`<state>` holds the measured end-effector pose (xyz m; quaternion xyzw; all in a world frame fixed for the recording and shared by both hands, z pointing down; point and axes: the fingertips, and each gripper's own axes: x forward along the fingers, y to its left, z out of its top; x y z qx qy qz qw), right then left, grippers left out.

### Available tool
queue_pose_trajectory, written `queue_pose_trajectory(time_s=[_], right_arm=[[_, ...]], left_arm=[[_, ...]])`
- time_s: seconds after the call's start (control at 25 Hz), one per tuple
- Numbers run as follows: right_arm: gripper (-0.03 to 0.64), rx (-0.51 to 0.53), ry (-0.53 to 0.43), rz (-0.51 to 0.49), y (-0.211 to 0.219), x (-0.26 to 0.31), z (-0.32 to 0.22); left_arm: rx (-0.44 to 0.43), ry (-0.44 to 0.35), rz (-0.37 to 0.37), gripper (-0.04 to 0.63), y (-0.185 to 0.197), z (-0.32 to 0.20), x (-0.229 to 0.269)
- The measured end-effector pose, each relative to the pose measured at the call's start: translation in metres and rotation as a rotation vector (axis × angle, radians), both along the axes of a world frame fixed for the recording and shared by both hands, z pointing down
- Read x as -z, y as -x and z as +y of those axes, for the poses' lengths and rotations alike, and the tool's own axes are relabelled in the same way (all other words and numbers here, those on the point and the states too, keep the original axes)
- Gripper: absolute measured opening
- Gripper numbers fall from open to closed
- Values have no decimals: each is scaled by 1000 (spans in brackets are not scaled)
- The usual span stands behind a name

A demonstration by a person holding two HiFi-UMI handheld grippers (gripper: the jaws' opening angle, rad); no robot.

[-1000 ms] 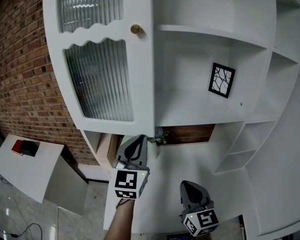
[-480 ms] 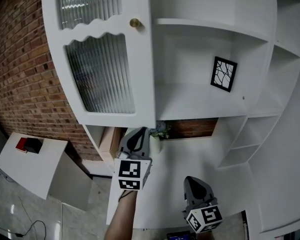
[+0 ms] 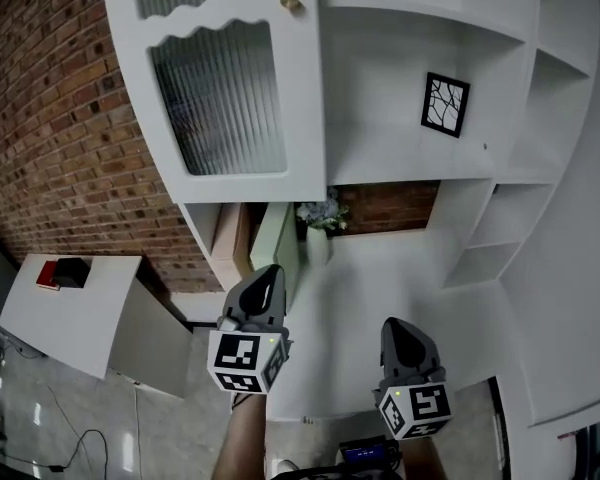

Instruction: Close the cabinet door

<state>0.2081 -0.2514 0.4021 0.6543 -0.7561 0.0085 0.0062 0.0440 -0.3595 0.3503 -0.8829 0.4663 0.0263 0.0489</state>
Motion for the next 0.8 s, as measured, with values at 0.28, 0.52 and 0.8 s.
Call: queue_pose_trajectory(time_s=[0.28, 0.52, 0.8], right_arm=[[0, 44, -7, 52, 67, 8, 38], [0, 70, -35, 81, 96, 15, 54], [0, 87, -40, 87, 113, 16, 60]], left_arm=[[-56, 26, 68, 17, 52, 76, -2], [-47, 11, 118, 17, 84, 112, -1], [-33, 13, 164, 17, 106, 126, 1]])
